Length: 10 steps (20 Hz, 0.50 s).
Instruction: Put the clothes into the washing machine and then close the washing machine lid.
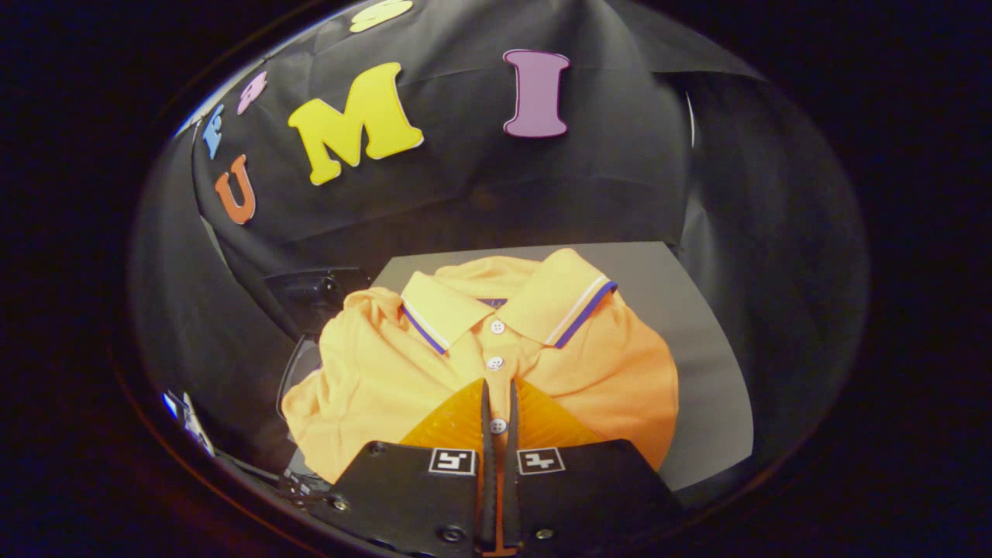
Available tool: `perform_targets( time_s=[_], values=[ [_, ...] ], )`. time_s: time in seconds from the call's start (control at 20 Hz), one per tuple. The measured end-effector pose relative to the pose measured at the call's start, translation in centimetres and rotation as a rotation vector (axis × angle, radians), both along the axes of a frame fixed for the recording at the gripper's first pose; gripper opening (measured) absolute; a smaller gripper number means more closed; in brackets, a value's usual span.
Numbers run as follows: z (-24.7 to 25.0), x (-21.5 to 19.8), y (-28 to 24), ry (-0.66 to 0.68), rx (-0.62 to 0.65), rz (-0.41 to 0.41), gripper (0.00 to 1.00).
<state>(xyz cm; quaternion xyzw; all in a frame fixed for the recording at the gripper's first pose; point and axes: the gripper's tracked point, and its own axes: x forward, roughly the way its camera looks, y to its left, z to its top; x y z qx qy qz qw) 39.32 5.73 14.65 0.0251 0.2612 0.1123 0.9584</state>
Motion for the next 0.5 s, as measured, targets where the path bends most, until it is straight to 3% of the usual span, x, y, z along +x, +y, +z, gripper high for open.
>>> perform_targets(
  time_s=[0.5],
  values=[
    [8.0,-7.8,5.6,-0.143,0.077,0.034,0.07]
  ],
)
